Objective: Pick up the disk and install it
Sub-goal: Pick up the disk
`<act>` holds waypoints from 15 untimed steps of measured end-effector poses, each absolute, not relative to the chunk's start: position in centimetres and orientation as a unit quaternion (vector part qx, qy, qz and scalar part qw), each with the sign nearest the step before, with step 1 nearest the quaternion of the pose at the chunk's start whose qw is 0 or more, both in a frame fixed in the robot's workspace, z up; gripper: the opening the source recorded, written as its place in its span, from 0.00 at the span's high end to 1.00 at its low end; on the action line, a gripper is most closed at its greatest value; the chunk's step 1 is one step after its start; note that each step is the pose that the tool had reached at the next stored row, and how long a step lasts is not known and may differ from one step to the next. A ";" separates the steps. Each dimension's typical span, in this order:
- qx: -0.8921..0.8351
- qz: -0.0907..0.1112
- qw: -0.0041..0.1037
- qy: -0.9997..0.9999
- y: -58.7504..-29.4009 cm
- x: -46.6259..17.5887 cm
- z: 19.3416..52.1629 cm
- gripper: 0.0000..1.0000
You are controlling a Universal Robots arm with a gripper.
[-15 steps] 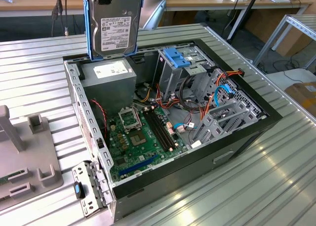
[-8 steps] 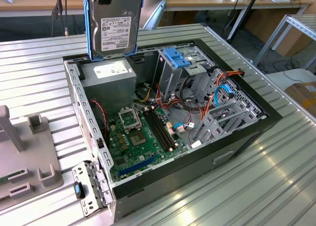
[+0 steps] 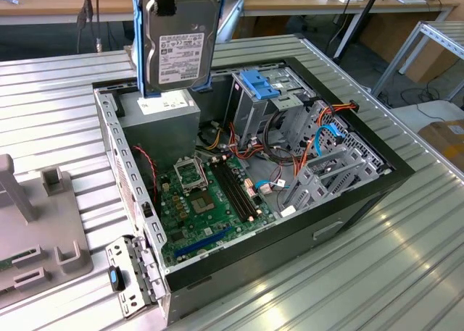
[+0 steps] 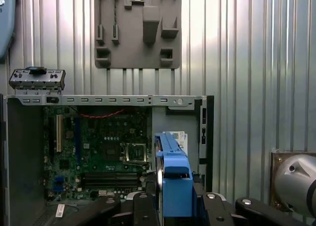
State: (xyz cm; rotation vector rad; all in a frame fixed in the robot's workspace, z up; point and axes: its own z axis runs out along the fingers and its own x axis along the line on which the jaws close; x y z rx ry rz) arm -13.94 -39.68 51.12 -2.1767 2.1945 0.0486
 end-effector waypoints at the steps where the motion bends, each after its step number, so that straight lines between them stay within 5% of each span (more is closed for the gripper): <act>1: -0.704 0.016 0.025 0.710 -40.2 -13.9 51.1 0.64; 15: -0.704 0.016 0.025 0.710 -44.6 -13.8 51.1 0.64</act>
